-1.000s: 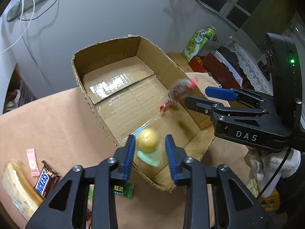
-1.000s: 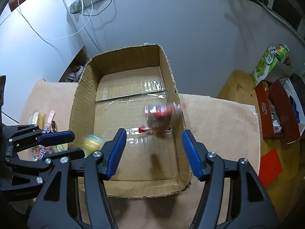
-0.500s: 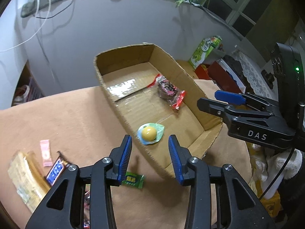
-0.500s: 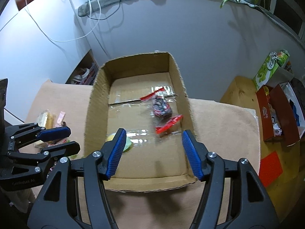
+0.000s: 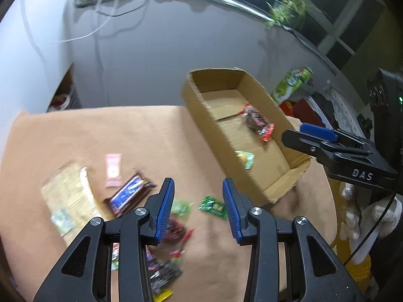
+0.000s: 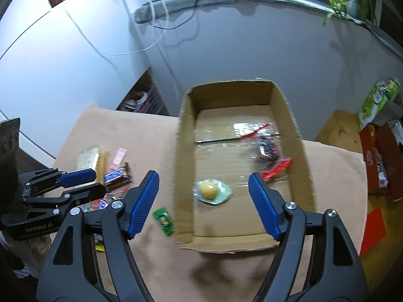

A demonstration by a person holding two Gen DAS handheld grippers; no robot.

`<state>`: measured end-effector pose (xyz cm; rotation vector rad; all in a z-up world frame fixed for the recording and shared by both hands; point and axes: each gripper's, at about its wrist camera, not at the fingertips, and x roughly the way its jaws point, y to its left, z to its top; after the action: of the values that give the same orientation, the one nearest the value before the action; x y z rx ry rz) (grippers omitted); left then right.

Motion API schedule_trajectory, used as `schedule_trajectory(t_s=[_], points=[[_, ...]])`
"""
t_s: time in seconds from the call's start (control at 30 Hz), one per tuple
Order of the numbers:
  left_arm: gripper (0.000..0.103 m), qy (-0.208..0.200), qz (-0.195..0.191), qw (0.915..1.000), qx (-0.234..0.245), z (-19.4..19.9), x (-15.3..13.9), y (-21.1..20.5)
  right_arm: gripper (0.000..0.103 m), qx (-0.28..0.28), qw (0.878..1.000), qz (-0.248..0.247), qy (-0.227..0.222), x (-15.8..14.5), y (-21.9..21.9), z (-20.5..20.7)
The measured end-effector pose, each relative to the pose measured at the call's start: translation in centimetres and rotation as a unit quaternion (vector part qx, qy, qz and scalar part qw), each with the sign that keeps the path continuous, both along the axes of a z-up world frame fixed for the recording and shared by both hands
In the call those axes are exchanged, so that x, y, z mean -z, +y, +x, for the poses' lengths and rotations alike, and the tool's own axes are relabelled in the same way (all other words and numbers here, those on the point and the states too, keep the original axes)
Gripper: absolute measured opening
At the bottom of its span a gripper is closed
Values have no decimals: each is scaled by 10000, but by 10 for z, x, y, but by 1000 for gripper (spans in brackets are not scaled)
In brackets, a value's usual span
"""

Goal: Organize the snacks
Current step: 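Grasp the bagged bread loaf with both grippers from opposite sides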

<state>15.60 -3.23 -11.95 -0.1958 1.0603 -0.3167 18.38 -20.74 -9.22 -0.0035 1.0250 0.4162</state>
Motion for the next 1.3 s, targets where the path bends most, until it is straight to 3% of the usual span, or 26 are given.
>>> schedule_trajectory(t_s=[0.07, 0.17, 0.5, 0.77, 1.03, 1.23, 1.3], points=[[39, 11, -8, 9999, -136, -4, 0, 12, 80, -77, 10000, 41, -2, -1, 9, -1], [50, 22, -18, 9993, -378, -13, 2, 33, 83, -197, 9998, 99, 1, -3, 22, -2], [54, 192, -137, 9921, -1231, -38, 15, 102, 84, -678, 9970, 297, 218, 6, 74, 2], [54, 506, -482, 9796, -1882, -58, 41, 149, 84, -1366, 9886, 361, 516, 27, 139, -1], [54, 546, -850, 9735, -2050, -59, 56, 167, 84, -1628, 9785, 648, 1089, 52, 179, 1], [54, 684, -1074, 9715, -1998, -54, 70, 166, 84, -1399, 9720, 997, 1603, 77, 190, 11], [54, 727, -1116, 9714, -1963, -51, 74, 165, 78, -1333, 9696, 1111, 1725, 83, 193, 15]])
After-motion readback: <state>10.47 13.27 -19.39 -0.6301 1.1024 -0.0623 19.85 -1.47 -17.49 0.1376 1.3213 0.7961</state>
